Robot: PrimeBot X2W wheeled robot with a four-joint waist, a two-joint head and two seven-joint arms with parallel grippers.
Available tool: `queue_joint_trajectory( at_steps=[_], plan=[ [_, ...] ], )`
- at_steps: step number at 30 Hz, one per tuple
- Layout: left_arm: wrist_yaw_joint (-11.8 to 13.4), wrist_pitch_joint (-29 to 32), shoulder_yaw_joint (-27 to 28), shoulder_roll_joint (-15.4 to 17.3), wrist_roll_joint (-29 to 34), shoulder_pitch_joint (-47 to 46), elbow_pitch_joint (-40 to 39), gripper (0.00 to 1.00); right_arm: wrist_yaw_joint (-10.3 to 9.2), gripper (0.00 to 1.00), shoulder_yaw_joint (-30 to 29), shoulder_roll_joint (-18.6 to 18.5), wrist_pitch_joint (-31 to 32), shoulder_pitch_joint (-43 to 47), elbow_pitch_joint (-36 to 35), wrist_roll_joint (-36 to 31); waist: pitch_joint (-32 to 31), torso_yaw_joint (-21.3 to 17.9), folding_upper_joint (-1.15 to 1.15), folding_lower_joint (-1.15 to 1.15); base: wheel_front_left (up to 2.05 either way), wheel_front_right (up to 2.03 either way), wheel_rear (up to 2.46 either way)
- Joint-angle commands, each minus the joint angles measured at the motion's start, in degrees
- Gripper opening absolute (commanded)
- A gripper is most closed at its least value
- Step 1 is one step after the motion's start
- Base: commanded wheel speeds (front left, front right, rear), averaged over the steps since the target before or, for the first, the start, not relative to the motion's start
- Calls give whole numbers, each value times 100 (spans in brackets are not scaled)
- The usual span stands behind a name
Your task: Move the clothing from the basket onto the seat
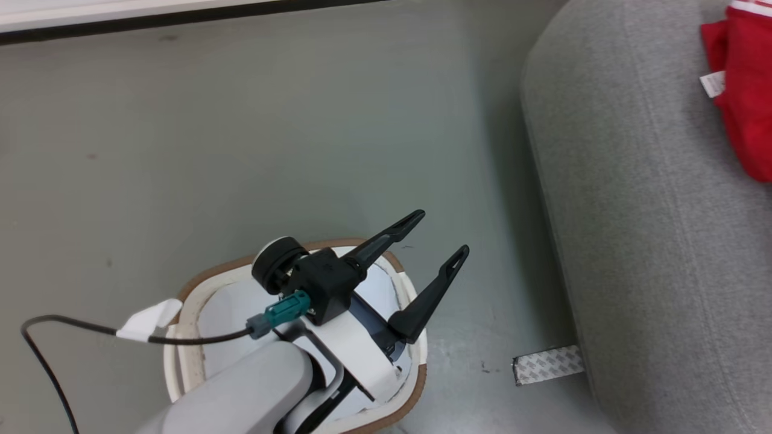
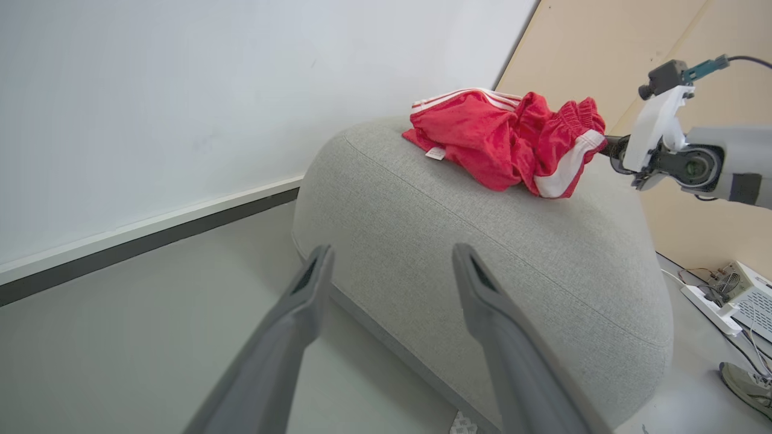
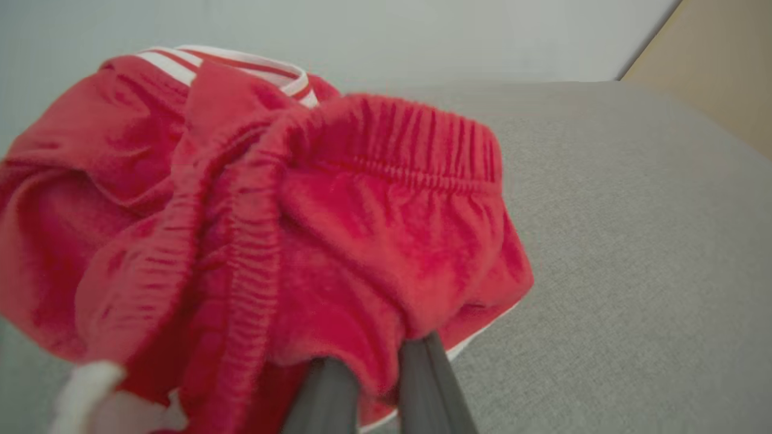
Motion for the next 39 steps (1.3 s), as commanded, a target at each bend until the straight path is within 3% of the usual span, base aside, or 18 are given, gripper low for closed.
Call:
queue_joint_trajectory(
  at_steps=[1,5,6,7,16,25,32,39],
  plan=[
    [-9,-45,21,3,61,-45,44,100,-13,0,88,-20,95,-55,190,22,5,82,0,-1,0,0,0],
    [-10,-104,49,26,-18,28,148,100,-13,0,238,-49,326,-97,601,163,-133,82,0,-1,0,0,0],
    [-4,-117,54,28,-37,64,177,100,-13,43,274,-25,327,-127,649,191,-191,67,0,-1,0,0,0],
    [5,-134,57,27,-59,98,203,100,-13,100,315,-27,338,-154,704,199,-252,51,0,-1,0,0,0],
    [82,-290,120,-10,-240,487,414,100,-13,100,1046,-101,975,-172,733,341,-1054,-161,0,-1,0,0,0],
    [275,-408,373,-71,-521,1229,488,100,-13,100,1586,-527,1756,438,199,807,-2078,-271,0,-1,0,0,0],
    [498,-441,783,82,-568,1659,325,100,-13,100,1760,-663,1842,882,-922,944,-2472,-139,0,-1,0,0,0],
    [783,-441,1573,348,-547,2073,-50,100,-13,100,1678,-306,1641,1270,-2328,832,-2727,83,0,-1,0,0,0]
  ],
)
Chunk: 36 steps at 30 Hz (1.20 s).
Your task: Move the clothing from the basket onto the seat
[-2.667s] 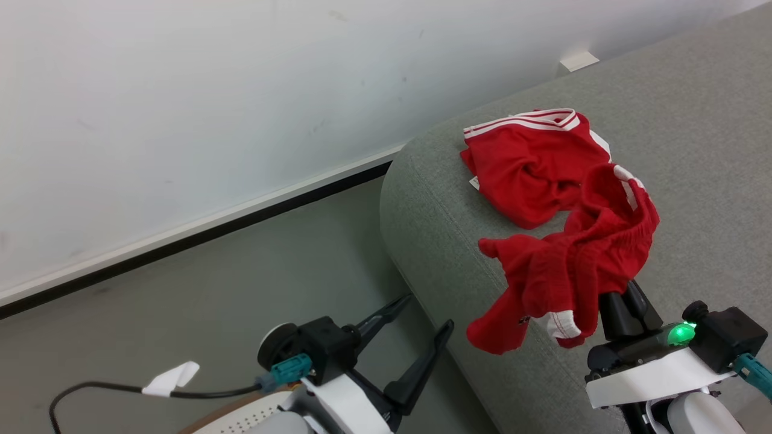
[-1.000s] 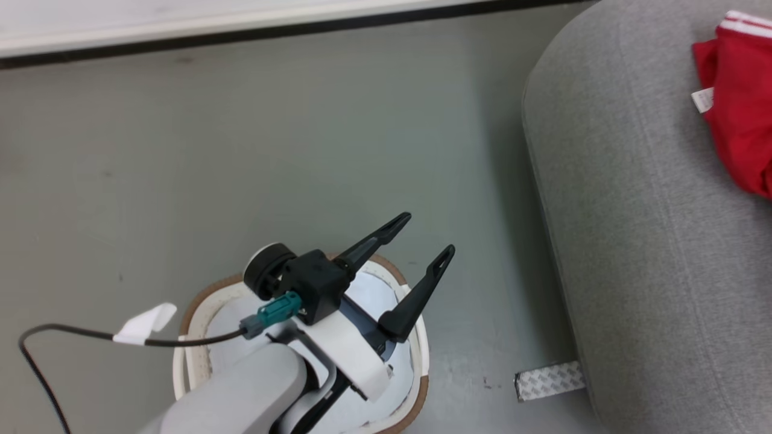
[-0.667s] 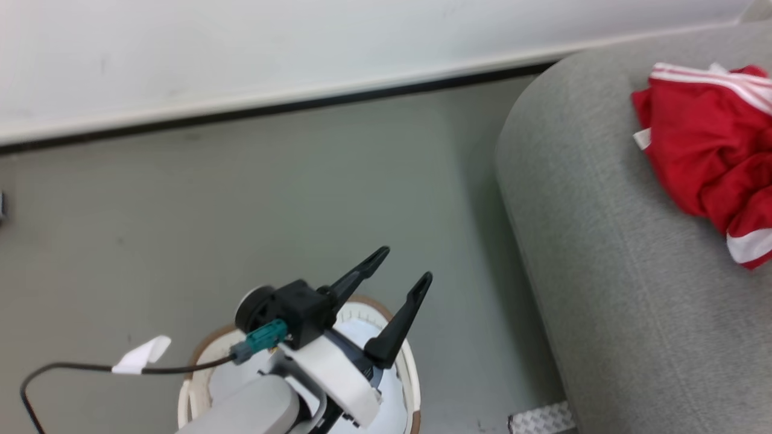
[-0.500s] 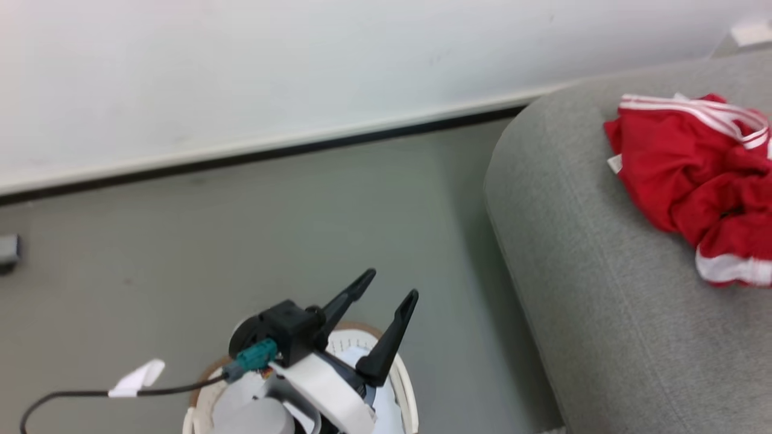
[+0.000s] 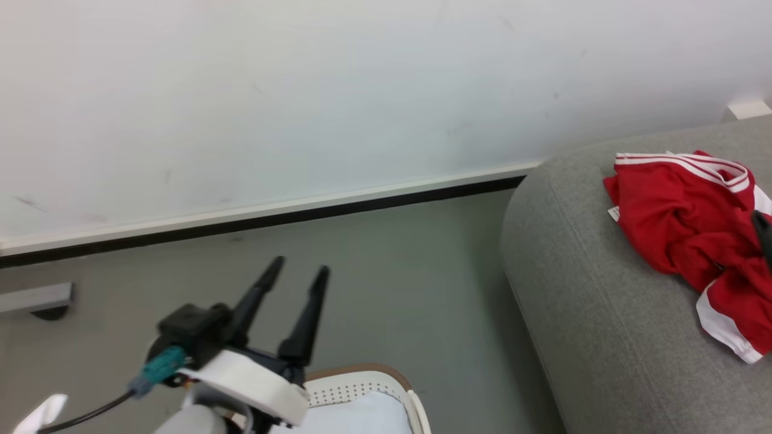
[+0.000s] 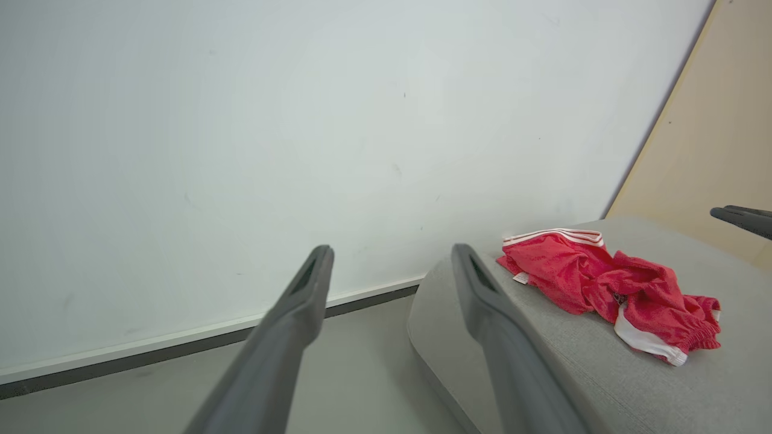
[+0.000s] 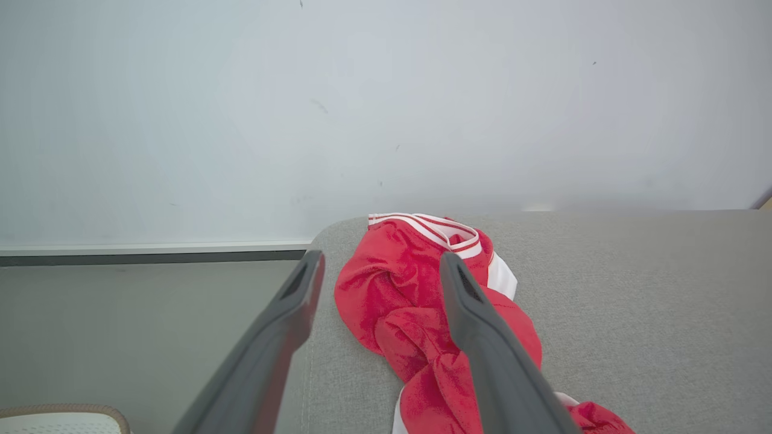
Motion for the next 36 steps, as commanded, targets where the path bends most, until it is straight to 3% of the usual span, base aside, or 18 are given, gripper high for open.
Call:
queue_joint_trajectory(
  at_steps=[1,8,16,21,26,36],
  plan=[
    [47,-1,126,54,-13,155,-53,100,-13,100,-26,84,-58,133,-143,-78,-95,101,0,1,0,0,0],
    [263,-2,1140,161,4,944,-334,100,-13,100,-110,975,-494,602,-989,-221,-262,382,0,1,0,0,0],
    [277,-2,1899,-134,300,1645,-346,100,-13,100,-222,1812,-1293,1414,-1280,-834,-400,728,0,1,0,0,0],
    [26,-3,2117,-419,375,1986,-140,100,-13,100,-413,2357,-1938,1890,-1405,-1176,-463,846,0,1,0,0,0],
    [-146,-2,2424,-724,492,2184,142,100,-13,100,-417,2671,-2379,2192,-1352,-1503,-472,911,0,1,0,0,0],
    [-638,-2,3058,-1219,959,2364,497,100,-13,100,-261,2860,-2631,2223,-1072,-1756,-486,937,0,1,0,0,0]
  ],
)
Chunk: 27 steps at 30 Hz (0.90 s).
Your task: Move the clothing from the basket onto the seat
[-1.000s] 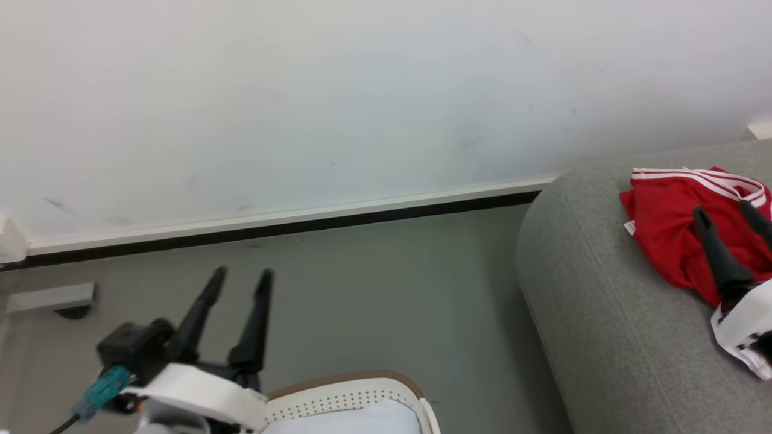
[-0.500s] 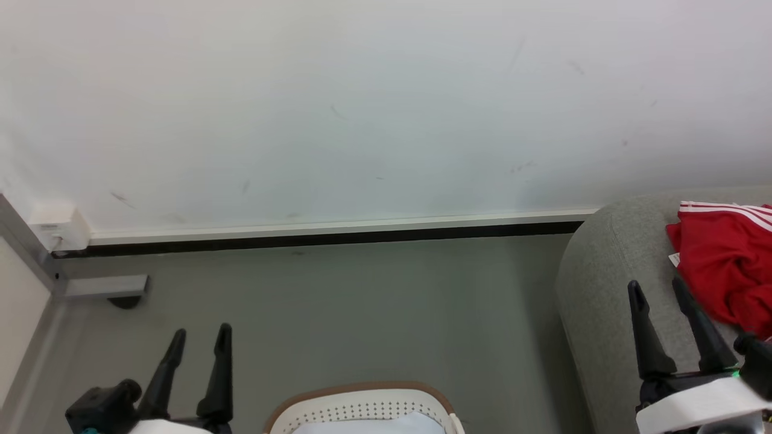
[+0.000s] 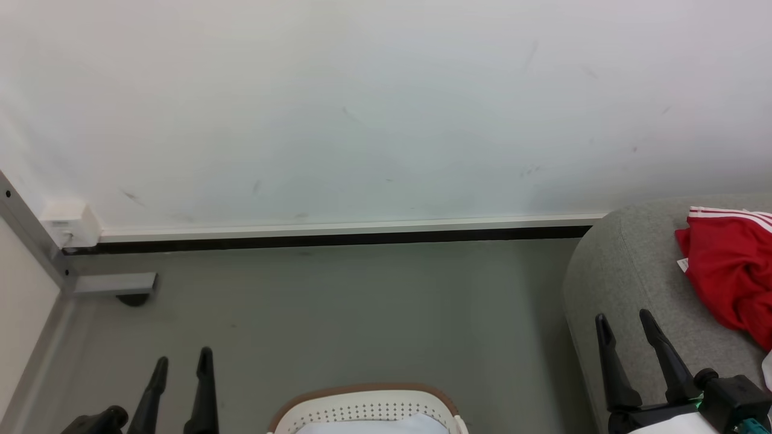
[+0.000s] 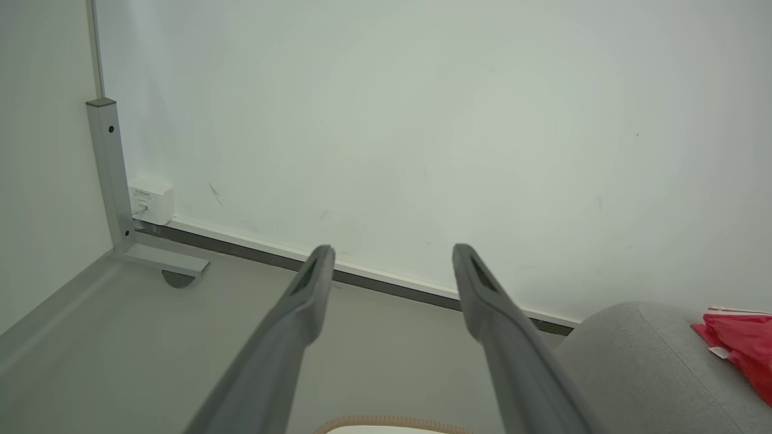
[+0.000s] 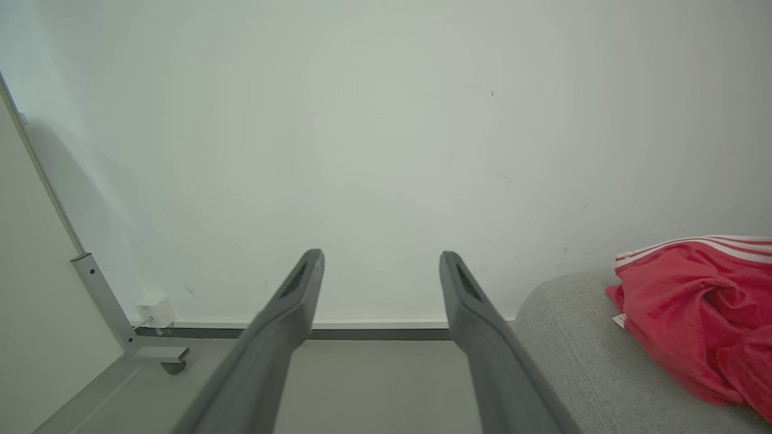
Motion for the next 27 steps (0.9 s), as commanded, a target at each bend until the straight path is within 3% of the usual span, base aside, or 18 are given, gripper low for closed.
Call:
queue_joint_trajectory(
  at_steps=[1,9,24,25,27],
  plan=[
    [-57,-1,77,-54,129,75,43,100,-13,100,14,-2,-35,-16,35,-52,-4,-18,0,0,0,0,0],
    [-322,-1,375,-359,459,21,189,100,-13,100,110,-82,-71,-136,102,-45,3,-44,0,0,0,0,0],
    [-614,-1,610,-582,718,-36,388,100,-13,100,243,-32,-110,-160,170,11,27,-119,0,0,0,0,0],
    [-607,1,600,-593,677,-7,394,0,0,0,245,-27,-88,-110,167,5,27,-121,0,0,0,0,0],
    [-607,6,585,-632,664,25,483,0,0,0,251,-17,-80,-38,243,15,28,-122,0,0,0,0,0]
  ],
)
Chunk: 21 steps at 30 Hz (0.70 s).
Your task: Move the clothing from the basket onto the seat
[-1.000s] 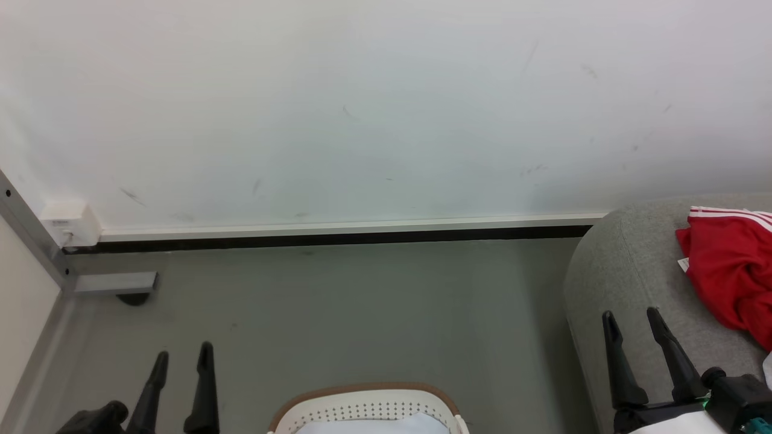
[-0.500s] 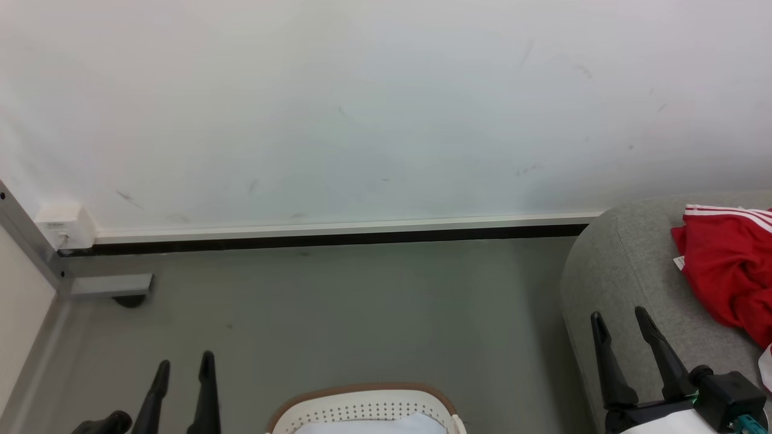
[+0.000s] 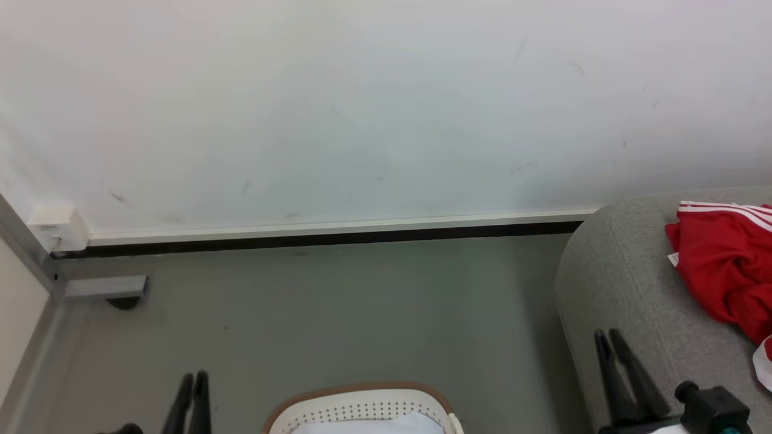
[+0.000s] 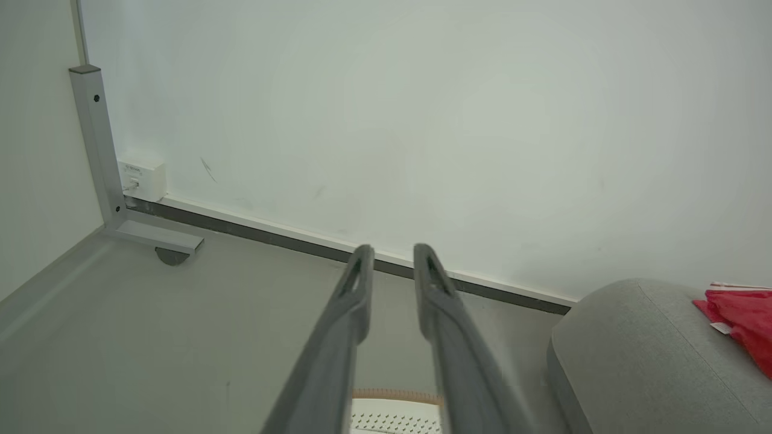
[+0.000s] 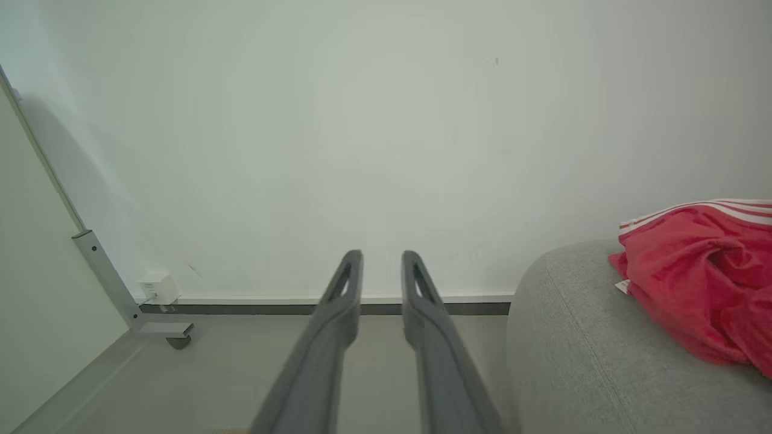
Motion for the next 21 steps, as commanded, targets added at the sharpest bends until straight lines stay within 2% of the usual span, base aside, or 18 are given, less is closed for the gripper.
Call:
queue_joint_trajectory(
  at_steps=[1,21],
  plan=[
    [-2,5,6,-3,-13,-1,8,0,0,0,-3,1,4,4,3,14,0,0,0,0,0,0,0],
    [-177,567,270,-126,-1741,-276,120,0,-2,0,-363,23,479,-88,41,1917,31,64,0,0,0,0,0]
  ],
)
